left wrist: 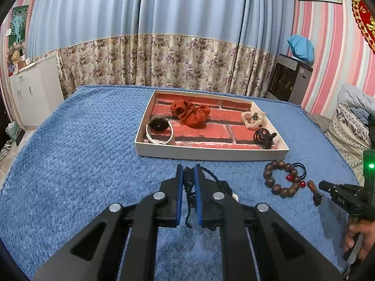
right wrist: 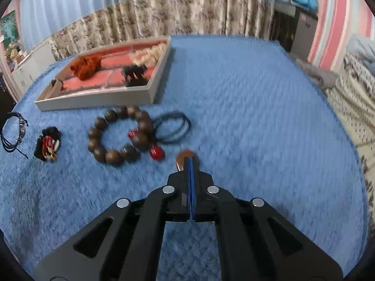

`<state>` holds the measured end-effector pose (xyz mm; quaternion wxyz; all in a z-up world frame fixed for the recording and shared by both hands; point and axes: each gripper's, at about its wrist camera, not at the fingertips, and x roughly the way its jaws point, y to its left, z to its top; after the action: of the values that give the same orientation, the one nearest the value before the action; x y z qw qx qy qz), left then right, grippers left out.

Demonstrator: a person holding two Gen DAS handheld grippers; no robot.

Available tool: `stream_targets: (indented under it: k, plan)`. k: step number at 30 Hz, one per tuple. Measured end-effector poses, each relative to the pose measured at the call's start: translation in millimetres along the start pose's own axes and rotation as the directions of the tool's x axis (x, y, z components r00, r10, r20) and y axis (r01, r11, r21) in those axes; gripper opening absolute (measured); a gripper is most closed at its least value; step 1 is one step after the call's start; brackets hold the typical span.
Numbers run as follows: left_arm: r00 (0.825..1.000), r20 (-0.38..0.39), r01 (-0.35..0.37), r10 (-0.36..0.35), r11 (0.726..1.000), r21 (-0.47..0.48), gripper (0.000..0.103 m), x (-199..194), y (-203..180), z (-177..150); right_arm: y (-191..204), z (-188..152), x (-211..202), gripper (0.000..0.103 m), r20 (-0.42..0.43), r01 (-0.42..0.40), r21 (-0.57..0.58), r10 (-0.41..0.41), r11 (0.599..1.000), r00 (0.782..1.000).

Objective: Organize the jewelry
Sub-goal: 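Grasp the brown pendant necklace with the right tool and lift it, then carry the cord bracelets with the left tool while the right tool carries the pendant toward the tray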

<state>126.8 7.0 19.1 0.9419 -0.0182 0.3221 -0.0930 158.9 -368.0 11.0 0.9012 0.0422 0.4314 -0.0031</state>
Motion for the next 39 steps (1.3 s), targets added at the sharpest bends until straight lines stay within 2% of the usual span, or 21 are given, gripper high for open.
stream_targets:
  k: [2, 4, 6, 9, 11, 15, 21, 28, 39]
  plan:
    - [1.0, -0.007, 0.003, -0.003, 1.0, -0.004, 0.01, 1.2, -0.3, -0.2, -1.1, -4.3, 1.0, 0.054, 0.012, -0.013, 0.016, 0.013, 1.0, 1.0]
    - [1.0, -0.011, 0.005, -0.005, 1.0, -0.002, 0.01, 2.7, -0.6, -1.7, -0.9, -5.6, 1.5, 0.05, 0.015, -0.028, 0.023, 0.028, 0.999, 0.999]
    - [1.0, -0.013, 0.008, -0.008, 1.0, 0.001, 0.01, 3.7, -1.9, -1.8, 4.3, -6.2, 9.9, 0.026, -0.01, -0.008, -0.005, 0.008, 1.0, 1.0]
    - [1.0, -0.01, 0.01, -0.01, 1.0, 0.002, 0.01, 3.9, -2.4, -1.9, 14.7, -8.4, 19.3, 0.024, -0.028, 0.007, -0.055, -0.009, 0.998, 1.0]
    - [1.0, -0.013, 0.01, -0.01, 1.0, 0.003, 0.01, 4.2, -2.6, -1.8, 15.3, -7.0, 20.4, 0.016, -0.031, -0.008, -0.047, 0.007, 0.999, 0.999]
    - [1.0, -0.013, 0.008, -0.008, 1.0, 0.0, 0.01, 2.9, -0.6, -1.6, 8.1, -1.1, 16.0, 0.014, -0.026, -0.034, -0.016, 0.033, 0.999, 0.999]
    - [1.0, 0.006, 0.003, -0.003, 1.0, 0.004, 0.01, -0.6, 0.8, 8.3, 17.4, 14.6, -19.4, 0.014, 0.075, -0.023, -0.045, 0.026, 0.999, 0.997]
    - [0.999, 0.045, 0.018, -0.02, 1.0, 0.025, 0.01, -8.4, -5.2, 34.6, 38.7, 52.8, -55.6, 0.014, 0.18, -0.034, -0.09, 0.05, 0.995, 0.982]
    - [0.996, 0.087, 0.021, -0.026, 0.998, 0.059, 0.01, 0.0, -10.2, 81.9, 75.9, 112.4, -67.3, 0.014, 0.253, -0.077, -0.134, 0.109, 0.988, 0.961]
